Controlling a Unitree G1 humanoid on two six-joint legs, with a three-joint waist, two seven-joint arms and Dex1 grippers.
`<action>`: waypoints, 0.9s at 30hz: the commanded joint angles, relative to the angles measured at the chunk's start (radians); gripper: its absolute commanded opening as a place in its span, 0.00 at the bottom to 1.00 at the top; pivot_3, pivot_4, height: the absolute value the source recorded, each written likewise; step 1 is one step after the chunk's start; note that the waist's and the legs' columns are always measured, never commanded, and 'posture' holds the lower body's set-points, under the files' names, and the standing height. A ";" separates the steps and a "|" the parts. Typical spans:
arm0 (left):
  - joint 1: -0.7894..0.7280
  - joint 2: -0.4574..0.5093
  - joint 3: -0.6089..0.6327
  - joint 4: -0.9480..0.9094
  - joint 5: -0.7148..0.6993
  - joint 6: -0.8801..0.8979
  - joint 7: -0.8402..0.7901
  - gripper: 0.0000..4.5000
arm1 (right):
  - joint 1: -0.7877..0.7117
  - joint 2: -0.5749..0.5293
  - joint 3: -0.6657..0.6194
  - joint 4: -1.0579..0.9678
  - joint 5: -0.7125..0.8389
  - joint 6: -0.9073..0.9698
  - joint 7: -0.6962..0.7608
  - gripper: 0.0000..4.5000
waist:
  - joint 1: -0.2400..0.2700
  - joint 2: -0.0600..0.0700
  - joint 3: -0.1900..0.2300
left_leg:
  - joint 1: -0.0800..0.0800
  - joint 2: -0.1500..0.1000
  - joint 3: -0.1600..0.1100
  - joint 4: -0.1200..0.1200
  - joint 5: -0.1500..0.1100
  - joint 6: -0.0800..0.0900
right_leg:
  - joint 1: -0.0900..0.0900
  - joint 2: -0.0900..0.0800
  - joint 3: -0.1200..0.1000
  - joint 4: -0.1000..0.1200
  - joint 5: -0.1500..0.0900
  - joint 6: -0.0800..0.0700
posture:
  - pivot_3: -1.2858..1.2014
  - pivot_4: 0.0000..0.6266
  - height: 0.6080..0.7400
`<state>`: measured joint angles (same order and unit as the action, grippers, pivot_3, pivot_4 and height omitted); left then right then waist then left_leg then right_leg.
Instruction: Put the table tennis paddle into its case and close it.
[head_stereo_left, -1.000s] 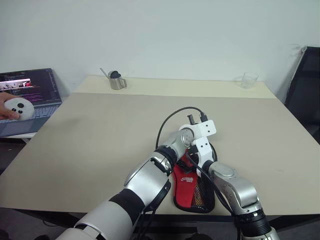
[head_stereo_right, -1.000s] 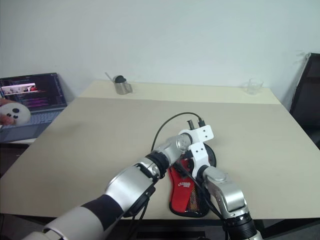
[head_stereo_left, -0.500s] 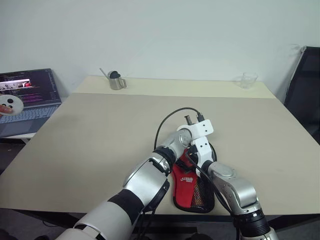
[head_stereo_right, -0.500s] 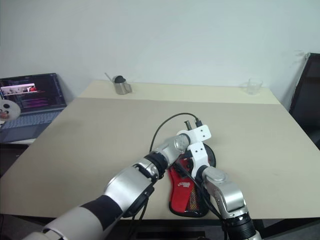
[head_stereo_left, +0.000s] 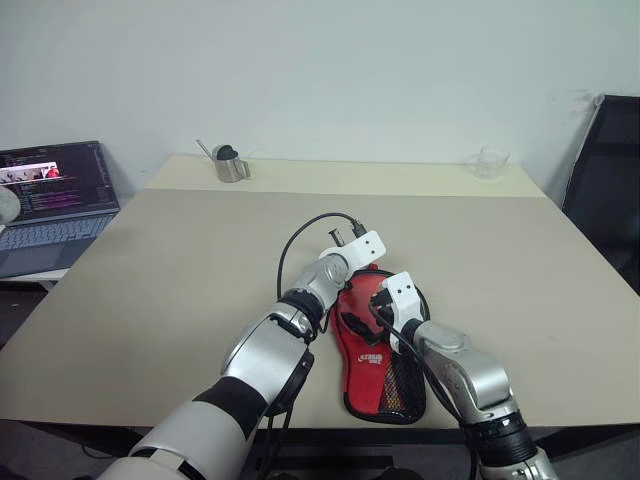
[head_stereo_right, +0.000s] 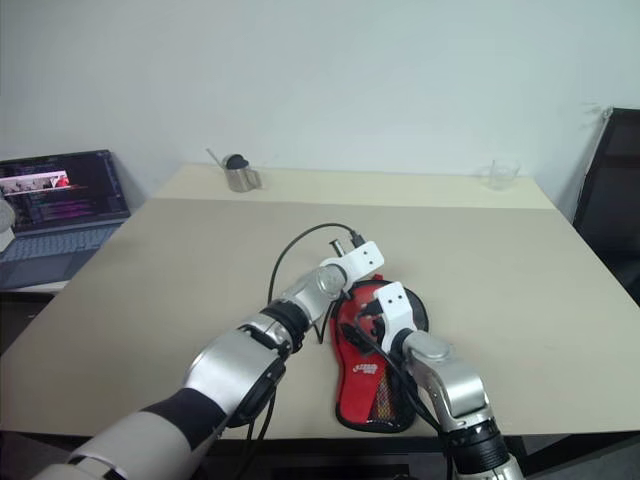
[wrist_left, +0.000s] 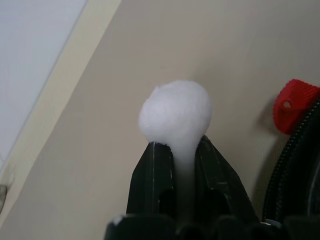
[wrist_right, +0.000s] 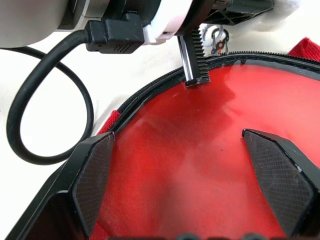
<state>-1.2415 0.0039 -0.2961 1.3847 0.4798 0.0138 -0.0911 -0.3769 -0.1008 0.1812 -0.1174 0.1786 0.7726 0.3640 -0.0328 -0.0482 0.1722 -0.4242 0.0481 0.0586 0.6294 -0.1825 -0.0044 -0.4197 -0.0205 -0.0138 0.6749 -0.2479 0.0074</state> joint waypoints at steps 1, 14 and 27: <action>-0.025 -0.026 -0.013 -0.015 0.019 -0.053 0.053 0.02 | 0.027 0.004 0.013 0.065 0.006 0.046 0.000 1.00 | 0.001 0.000 0.000 | 0.000 0.000 0.000 0.000 0.000 0.000 | 0.000 0.000 0.000 0.000 0.000 0.000 | 0.52 0.24 1.00; -0.099 -0.124 -0.124 0.002 0.149 -0.134 0.209 0.02 | 0.077 -0.009 0.022 -0.013 0.005 0.092 -0.018 1.00 | 0.005 0.000 0.000 | -0.003 -0.001 -0.001 -0.002 0.000 0.000 | -0.001 0.000 0.000 -0.003 0.000 0.000 | 0.52 0.24 1.00; -0.072 -0.234 -0.200 0.008 0.211 -0.162 0.203 0.02 | 0.099 0.002 0.002 -0.046 0.016 0.118 -0.045 1.00 | 0.007 0.000 0.000 | -0.008 -0.001 -0.001 -0.001 -0.001 0.000 | -0.001 0.000 -0.001 -0.011 0.002 0.003 | 0.52 0.24 1.00</action>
<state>-1.2920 -0.1492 -0.4852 1.4193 0.6793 -0.1190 0.0986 -0.3207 -0.1000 0.1755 -0.2132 0.1801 0.8270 0.3227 -0.0258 -0.0478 0.1721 -0.4318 0.0468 0.0571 0.6280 -0.1830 -0.0042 -0.4206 -0.0207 -0.0149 0.6636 -0.2463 0.0103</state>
